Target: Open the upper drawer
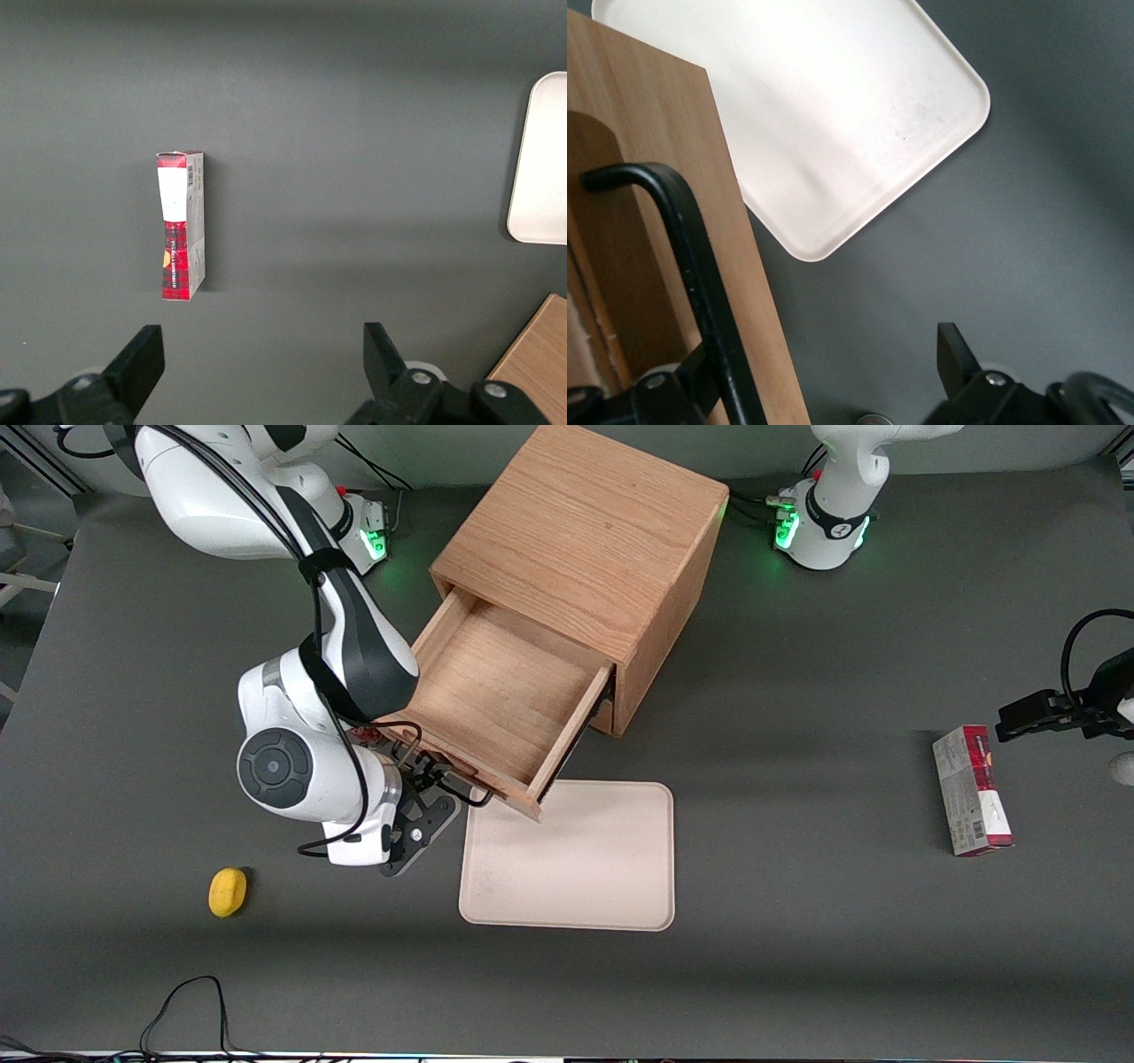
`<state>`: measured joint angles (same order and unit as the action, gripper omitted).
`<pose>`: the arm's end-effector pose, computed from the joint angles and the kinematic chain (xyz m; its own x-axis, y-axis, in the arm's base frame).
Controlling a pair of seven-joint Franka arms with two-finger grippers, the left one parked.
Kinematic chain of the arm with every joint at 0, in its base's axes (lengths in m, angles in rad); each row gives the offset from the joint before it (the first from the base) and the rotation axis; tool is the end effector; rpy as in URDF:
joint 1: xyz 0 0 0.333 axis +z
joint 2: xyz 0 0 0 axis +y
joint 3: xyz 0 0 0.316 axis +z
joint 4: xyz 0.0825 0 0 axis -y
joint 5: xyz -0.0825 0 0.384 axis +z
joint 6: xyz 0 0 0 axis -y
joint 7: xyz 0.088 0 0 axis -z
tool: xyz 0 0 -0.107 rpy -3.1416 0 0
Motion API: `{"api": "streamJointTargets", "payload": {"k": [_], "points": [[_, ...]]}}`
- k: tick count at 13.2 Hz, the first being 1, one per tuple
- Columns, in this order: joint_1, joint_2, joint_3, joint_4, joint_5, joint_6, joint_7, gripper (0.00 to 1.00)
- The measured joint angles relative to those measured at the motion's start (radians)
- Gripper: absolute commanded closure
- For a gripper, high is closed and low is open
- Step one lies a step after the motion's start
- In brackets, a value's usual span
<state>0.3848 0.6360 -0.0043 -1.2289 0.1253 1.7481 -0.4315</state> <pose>0.6646 0.2787 0.3900 0.7041 0.7077 -0.0580 0.6938 -0.7031 -0.1556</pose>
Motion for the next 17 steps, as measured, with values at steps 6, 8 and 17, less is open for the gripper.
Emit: {"api": "streamJointTargets", "payload": {"k": [6,8,17], "points": [[-0.008,0.003,0.0,0.011,0.0,0.004,0.0,0.0],[-0.009,0.005,0.0,0.015,0.0,0.004,0.0,0.0],[-0.017,0.006,-0.001,0.049,0.0,-0.006,0.0,0.0]]}}
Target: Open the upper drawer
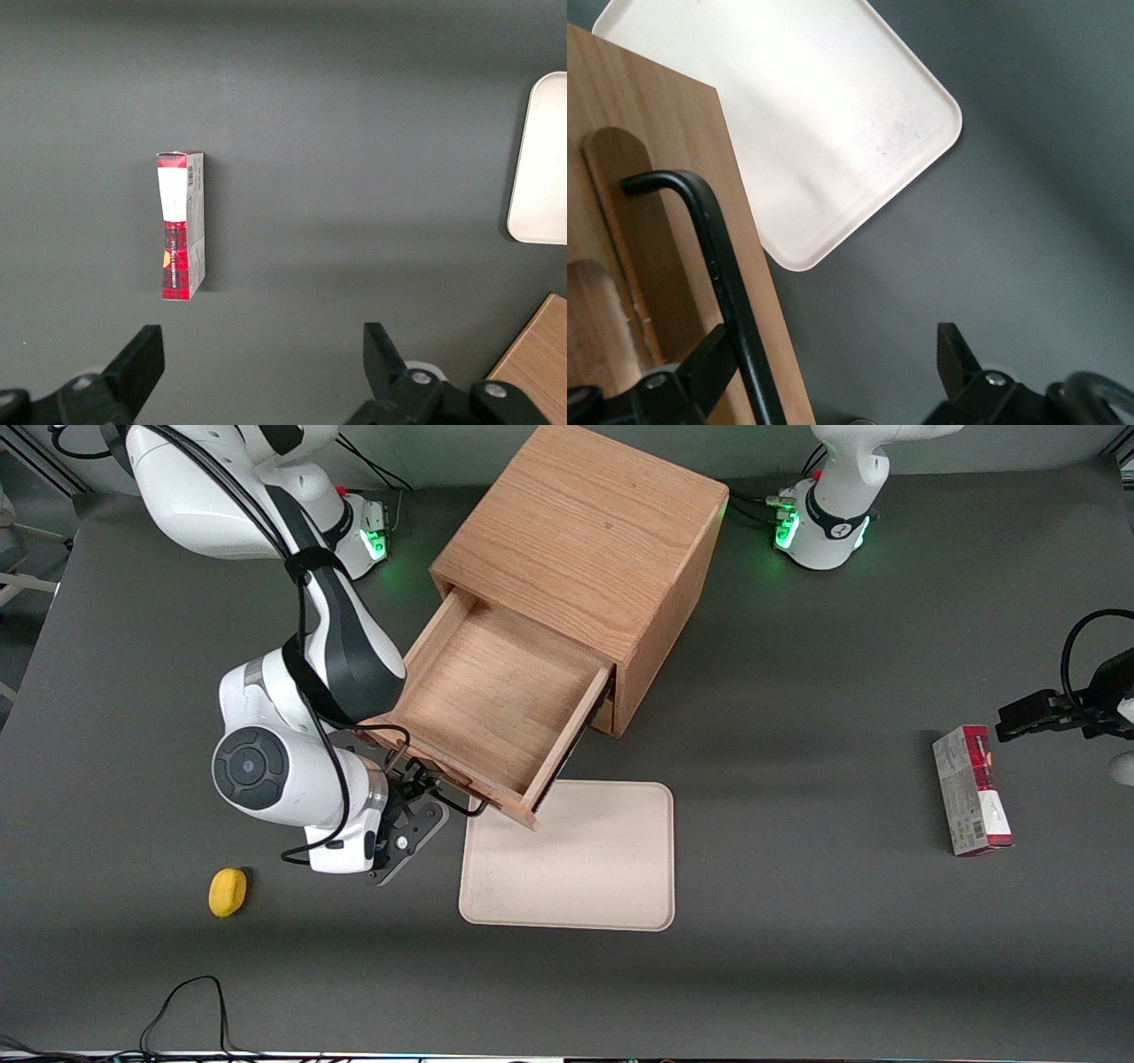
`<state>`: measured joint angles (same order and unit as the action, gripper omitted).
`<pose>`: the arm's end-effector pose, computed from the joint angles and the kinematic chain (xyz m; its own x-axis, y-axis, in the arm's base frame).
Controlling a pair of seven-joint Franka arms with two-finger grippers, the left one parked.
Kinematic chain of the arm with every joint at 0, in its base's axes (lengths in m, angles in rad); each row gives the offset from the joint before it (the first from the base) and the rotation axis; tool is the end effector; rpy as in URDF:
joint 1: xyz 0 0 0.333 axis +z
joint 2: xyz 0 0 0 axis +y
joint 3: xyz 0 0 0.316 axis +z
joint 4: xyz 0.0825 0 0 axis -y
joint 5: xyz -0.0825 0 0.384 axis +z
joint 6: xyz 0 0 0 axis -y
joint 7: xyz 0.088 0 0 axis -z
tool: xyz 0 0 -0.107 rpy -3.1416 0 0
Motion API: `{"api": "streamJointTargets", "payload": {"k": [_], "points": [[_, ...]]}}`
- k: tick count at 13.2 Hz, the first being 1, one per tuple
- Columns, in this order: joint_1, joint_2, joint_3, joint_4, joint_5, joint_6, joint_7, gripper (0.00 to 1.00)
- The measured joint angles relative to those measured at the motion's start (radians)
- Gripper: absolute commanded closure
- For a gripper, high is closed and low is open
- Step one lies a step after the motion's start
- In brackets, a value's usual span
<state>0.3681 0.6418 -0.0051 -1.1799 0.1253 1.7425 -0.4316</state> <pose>0.6754 0.2697 0.4083 0.7171 0.6965 -0.0236 0.6874 -0.7125 -0.1408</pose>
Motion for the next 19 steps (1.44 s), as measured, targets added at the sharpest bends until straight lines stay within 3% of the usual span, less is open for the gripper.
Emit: {"api": "streamJointTargets", "payload": {"k": [6,9,14,19], "points": [[-0.058,-0.045,-0.006,0.073,-0.001,-0.12,0.0,0.0],[-0.064,-0.146,-0.064,0.047,-0.001,-0.276,0.008,0.0],[-0.068,-0.367,-0.166,-0.229,-0.004,-0.256,0.018,0.0],[-0.065,-0.612,-0.184,-0.55,-0.025,-0.137,0.286,0.0]]}}
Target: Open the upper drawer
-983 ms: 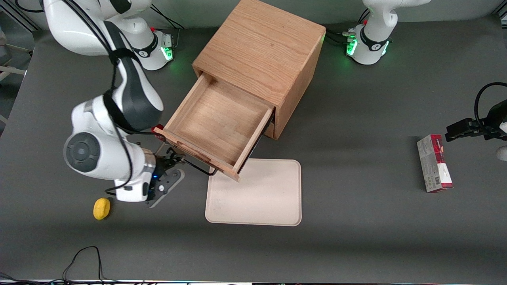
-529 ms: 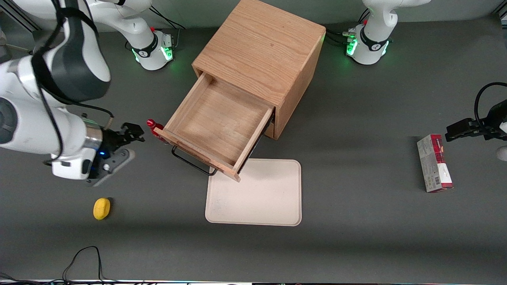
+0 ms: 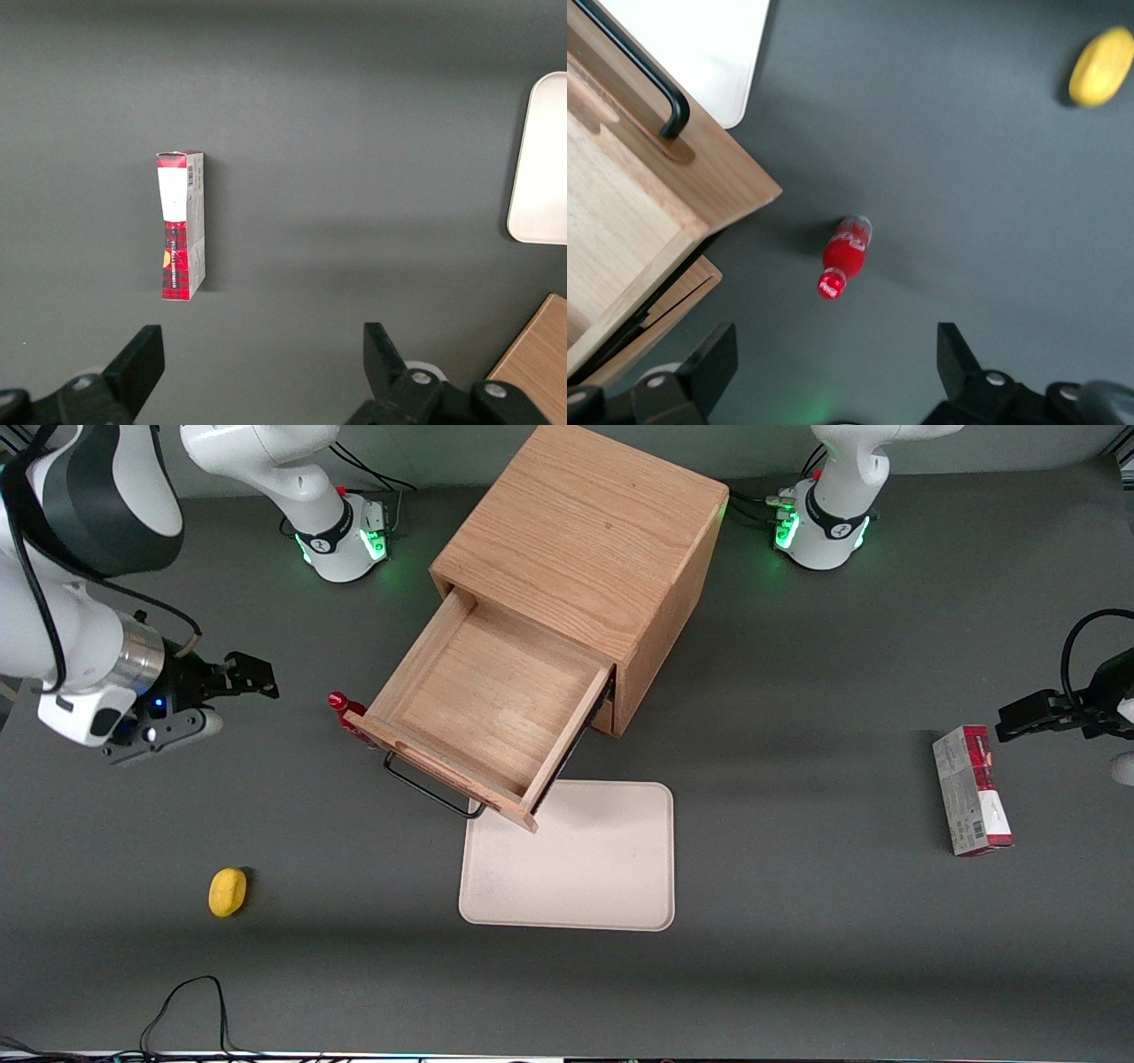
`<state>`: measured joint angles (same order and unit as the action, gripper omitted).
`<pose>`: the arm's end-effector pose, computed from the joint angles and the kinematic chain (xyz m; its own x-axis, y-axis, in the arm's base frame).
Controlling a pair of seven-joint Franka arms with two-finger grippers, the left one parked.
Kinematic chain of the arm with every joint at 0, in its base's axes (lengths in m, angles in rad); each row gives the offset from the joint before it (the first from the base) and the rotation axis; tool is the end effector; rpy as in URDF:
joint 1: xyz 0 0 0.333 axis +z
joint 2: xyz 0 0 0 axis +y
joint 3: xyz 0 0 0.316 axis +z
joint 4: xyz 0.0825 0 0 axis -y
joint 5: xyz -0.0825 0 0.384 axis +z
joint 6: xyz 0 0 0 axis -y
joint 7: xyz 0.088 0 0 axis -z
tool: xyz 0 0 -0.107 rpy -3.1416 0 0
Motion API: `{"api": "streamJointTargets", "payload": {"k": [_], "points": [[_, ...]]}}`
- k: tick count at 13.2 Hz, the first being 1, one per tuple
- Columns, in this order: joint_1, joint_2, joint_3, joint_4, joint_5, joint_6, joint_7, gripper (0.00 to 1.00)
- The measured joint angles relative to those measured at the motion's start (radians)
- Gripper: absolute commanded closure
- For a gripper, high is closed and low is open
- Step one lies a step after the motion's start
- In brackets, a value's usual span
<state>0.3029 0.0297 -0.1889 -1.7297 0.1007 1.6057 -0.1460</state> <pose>0.5502 0.0747 0.5370 0.9581 0.2512 -0.1375 0.2366 -0.9649 -0.1144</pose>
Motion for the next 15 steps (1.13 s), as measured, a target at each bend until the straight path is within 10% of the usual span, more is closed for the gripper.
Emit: {"api": "streamJointTargets", "payload": {"k": [9,15], "points": [[-0.011,-0.068,-0.011,-0.047,-0.045,0.062,0.04,0.0],[-0.143,-0.07,0.146,-0.046,-0.046,0.06,0.086,0.0]]}}
